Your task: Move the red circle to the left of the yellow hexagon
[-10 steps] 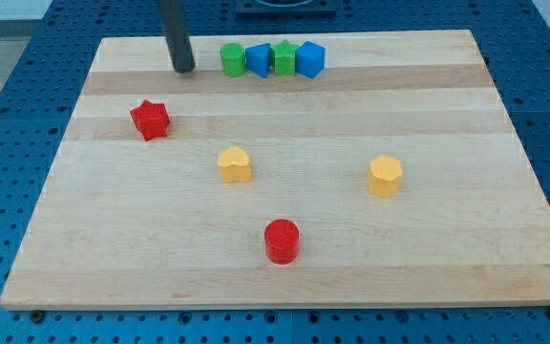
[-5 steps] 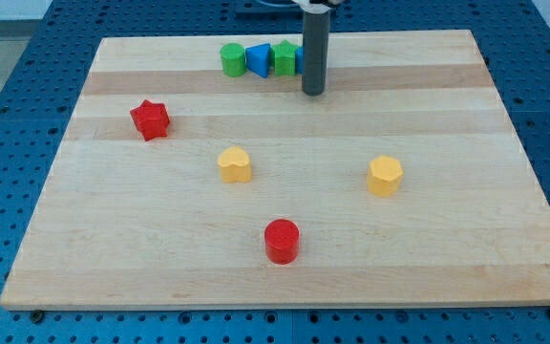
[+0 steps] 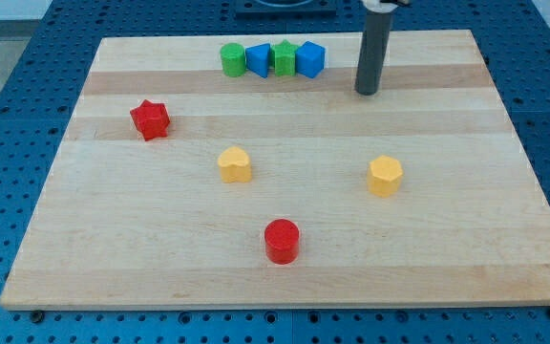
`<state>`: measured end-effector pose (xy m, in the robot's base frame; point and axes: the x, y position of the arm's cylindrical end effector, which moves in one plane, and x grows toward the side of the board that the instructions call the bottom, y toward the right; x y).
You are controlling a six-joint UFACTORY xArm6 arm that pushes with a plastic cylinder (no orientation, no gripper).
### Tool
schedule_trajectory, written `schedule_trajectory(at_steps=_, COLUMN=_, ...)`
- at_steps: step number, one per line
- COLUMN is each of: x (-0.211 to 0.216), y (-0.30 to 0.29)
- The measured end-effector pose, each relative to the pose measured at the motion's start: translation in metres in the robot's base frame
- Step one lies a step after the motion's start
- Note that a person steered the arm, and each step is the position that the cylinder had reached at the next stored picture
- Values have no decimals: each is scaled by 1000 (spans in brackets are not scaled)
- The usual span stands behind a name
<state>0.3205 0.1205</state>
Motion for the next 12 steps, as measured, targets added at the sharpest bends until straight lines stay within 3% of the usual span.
schedule_trajectory(at_steps=4, x=14, y=167)
schedule_trajectory(at_steps=5, x=48, y=170)
schedule_trajectory(at_steps=8, x=216, y=81)
schedule_trajectory(at_steps=9, x=252, y=33)
schedule_trajectory(at_steps=12, x=272, y=-91)
